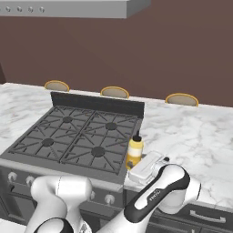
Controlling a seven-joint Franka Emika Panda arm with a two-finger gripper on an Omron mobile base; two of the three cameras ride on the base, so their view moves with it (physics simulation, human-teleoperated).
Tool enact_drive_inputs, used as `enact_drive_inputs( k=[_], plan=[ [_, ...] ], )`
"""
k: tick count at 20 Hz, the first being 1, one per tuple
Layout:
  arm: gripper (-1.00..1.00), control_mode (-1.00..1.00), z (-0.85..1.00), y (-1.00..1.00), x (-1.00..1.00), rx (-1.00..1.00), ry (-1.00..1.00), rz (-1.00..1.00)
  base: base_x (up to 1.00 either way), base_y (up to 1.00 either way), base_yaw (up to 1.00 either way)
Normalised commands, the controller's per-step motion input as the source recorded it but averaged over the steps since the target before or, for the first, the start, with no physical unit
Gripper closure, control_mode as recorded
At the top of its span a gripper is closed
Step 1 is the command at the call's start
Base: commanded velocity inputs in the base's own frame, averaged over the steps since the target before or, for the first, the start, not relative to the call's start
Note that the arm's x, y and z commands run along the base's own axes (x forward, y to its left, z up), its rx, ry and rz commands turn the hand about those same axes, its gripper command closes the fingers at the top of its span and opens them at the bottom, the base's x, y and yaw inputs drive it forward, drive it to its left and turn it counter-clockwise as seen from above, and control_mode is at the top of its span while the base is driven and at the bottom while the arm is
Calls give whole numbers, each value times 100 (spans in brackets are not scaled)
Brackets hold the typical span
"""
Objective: Take 2 condiments from the cabinet and move them on the counter near the stove.Make sure the condiments are lined up with each other, next to each other.
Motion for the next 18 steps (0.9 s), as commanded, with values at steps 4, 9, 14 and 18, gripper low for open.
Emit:
enact_drive_inputs(
  k=[4, 9, 14, 18],
  plan=[
    [100, -100, -17, -6, 5, -6, 0, -1, 0, 0, 0],
    [100, -100, -24, -4, 9, -5, 0, -2, 0, 0, 0],
    [100, -100, -31, 0, 14, -5, 0, -1, 0, 0, 0],
    [100, -100, -28, 0, 15, 0, 0, 0, 0, 0, 0]
  ],
)
